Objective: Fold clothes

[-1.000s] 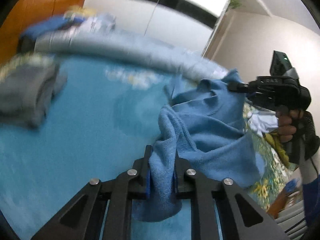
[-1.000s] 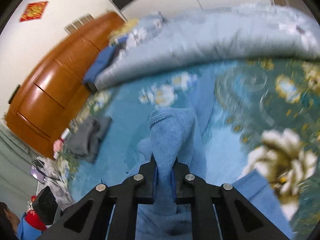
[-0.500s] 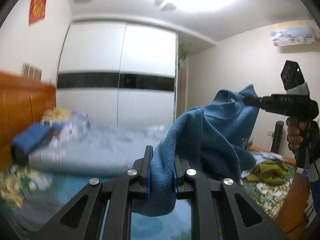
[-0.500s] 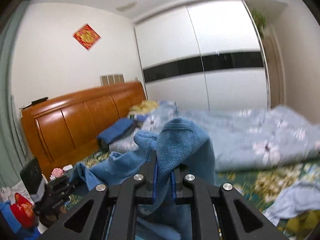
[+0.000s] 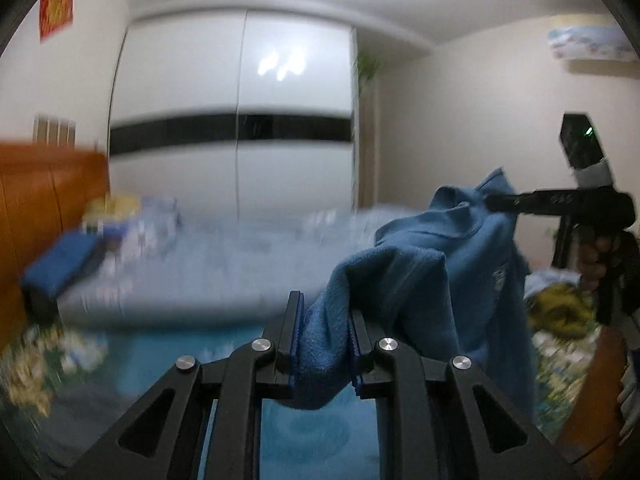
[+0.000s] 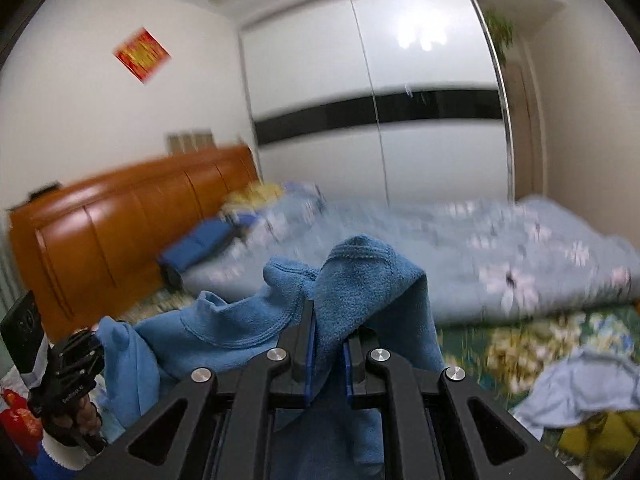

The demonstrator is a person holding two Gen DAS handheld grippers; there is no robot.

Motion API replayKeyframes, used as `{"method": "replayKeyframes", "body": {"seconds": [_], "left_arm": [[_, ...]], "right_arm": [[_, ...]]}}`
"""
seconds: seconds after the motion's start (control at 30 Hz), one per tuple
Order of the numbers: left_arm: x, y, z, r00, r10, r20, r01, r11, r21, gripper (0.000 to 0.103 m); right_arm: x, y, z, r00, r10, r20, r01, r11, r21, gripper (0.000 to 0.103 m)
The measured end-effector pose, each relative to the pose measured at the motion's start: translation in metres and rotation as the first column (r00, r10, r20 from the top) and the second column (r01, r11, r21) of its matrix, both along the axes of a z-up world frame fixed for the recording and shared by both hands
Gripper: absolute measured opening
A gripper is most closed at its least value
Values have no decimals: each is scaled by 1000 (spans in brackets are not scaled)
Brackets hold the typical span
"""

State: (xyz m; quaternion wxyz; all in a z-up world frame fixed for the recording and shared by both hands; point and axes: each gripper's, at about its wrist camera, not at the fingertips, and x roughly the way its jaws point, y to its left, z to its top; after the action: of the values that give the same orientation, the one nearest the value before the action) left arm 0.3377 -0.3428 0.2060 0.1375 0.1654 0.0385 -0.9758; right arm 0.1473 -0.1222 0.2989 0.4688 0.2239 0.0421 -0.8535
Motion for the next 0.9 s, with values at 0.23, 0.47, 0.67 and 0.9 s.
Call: {"method": "replayKeyframes", "body": {"seconds": [0.23, 0.47, 0.67, 0.9], "left_arm": [[-88, -68, -110, 984, 68, 167, -105, 968, 226, 17], [-130, -100, -125, 980, 94, 175, -150, 930, 336, 17], [-169, -121, -171, 943, 114, 313, -229, 905, 358, 17], [-169, -129, -185, 928, 119, 352, -271, 865, 423, 17]], "right_arm": [[-95, -50, -116, 979, -70, 191, 35, 983, 179, 11], [-169, -81, -157, 959, -126, 255, 73, 975, 208, 11], [-199, -115, -217, 933, -164, 321, 53, 943, 328, 11], [-211, -125, -256, 913, -183, 366, 29, 921, 388, 14]]}}
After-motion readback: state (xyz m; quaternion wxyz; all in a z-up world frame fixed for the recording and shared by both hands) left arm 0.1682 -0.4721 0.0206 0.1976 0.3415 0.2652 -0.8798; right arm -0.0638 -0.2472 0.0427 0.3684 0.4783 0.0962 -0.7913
